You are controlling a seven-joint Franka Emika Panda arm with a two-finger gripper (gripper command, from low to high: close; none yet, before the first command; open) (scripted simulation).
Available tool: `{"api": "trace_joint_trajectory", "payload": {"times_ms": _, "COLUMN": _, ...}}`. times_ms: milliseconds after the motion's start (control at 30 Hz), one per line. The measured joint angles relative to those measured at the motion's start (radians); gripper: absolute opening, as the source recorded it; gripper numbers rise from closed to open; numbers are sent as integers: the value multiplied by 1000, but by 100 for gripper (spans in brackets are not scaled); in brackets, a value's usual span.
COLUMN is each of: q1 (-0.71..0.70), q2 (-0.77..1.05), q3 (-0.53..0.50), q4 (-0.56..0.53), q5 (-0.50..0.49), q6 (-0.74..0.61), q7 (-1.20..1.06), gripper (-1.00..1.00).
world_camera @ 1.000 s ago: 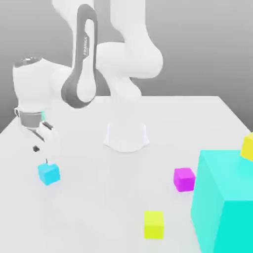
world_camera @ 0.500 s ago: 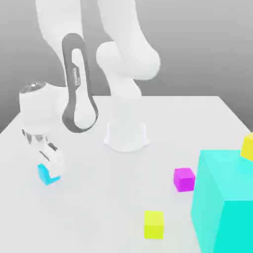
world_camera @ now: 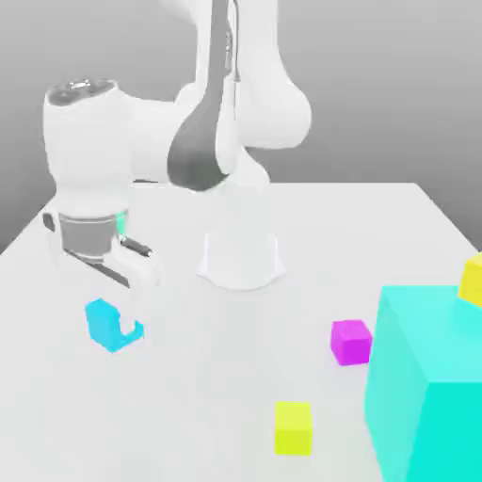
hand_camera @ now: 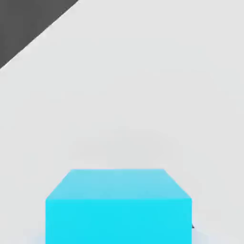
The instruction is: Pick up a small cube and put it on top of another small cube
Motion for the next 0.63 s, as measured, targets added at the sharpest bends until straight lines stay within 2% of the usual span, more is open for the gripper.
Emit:
{"api": "trace_joint_trajectory", "payload": {"times_ms": 367, "q1": 266, "q2": -86, "q3": 314, "q4": 258, "q5": 81, "q6": -336, "q7": 349, "gripper": -100}}
{"api": "trace_joint_trajectory", "payload": {"times_ms": 433, "q1": 308, "q2": -74, "q3": 376, "q4": 295, "q5": 83, "q6": -362, "q7": 418, "gripper": -100}}
{"api": "trace_joint_trajectory", "payload": {"times_ms": 500, "q1": 347, "q2": -21, "q3": 440, "q4": 307, "q5": 61, "q6": -328, "q7": 498, "gripper": -100}}
{"api": "trace_joint_trajectory", "payload": {"times_ms": 533, "q1": 357, "q2": -5, "q3": 455, "q4": 305, "q5": 54, "q6": -313, "q7": 518, "gripper": 100}}
{"api": "trace_joint_trajectory", "payload": {"times_ms": 633, "q1": 357, "q2": -5, "q3": 455, "q4": 305, "q5": 54, "q6": -313, "q7": 518, "gripper": 100}}
